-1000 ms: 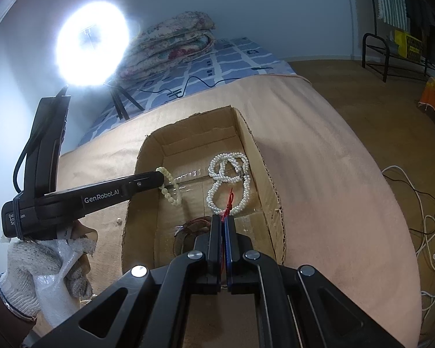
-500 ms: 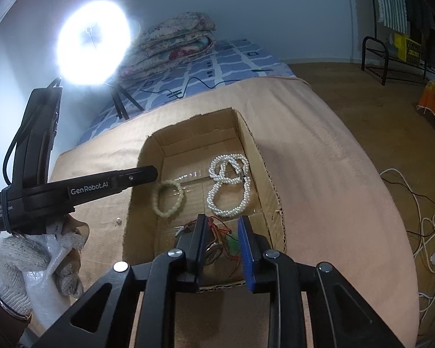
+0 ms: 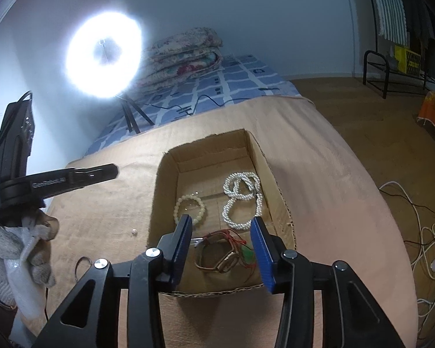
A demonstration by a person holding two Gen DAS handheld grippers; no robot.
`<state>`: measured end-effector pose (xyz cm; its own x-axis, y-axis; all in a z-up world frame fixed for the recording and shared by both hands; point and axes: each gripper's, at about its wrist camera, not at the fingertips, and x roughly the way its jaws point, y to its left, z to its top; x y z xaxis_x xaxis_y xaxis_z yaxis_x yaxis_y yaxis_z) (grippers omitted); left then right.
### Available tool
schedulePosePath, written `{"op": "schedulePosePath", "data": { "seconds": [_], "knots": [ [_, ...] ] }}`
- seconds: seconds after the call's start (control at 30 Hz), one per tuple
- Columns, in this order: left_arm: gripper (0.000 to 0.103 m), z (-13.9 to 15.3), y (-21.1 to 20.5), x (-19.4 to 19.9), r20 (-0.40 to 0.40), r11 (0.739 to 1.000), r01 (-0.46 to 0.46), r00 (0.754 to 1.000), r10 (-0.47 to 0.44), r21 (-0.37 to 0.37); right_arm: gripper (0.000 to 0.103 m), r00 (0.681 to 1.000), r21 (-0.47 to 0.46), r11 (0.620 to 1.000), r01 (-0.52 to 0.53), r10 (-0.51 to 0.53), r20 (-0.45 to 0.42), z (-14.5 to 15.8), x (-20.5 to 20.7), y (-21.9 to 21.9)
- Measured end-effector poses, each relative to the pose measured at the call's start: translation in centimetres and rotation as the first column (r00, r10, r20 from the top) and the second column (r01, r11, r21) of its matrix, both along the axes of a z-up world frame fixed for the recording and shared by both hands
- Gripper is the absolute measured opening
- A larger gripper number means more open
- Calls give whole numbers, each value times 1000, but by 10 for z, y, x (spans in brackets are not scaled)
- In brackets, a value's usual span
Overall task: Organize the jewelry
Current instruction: 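Open both tools to release the bead bracelet and jade pendant into the box, then move the left tool to the blue bangle while the right tool approaches the pearl earring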
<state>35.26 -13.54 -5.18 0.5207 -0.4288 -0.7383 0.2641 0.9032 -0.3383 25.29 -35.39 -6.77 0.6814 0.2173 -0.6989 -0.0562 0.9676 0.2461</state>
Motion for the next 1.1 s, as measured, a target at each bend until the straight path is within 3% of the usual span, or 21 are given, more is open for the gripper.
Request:
{"op": "schedulePosePath", "data": {
  "seconds": [0.33,0.47,0.57,0.83,1.1],
  "knots": [
    [6,11,91,-33,26,997,-77,997,76,26,76,994,-24,999,-48,50,100,23,-18,29],
    [35,4,128,-51,21,993,-111,994,110,34,87,986,-36,996,-84,89,142,30,-26,47],
    [35,-9,151,-62,-8,990,-130,991,130,58,93,980,-52,992,-119,126,154,33,-32,63],
    [35,-41,186,-89,-76,986,-153,984,158,72,94,961,-76,972,-221,231,155,31,-51,109],
    [35,-69,203,-99,-141,985,-170,975,172,31,93,952,-30,957,-290,291,90,2,-77,134]
  ]
}}
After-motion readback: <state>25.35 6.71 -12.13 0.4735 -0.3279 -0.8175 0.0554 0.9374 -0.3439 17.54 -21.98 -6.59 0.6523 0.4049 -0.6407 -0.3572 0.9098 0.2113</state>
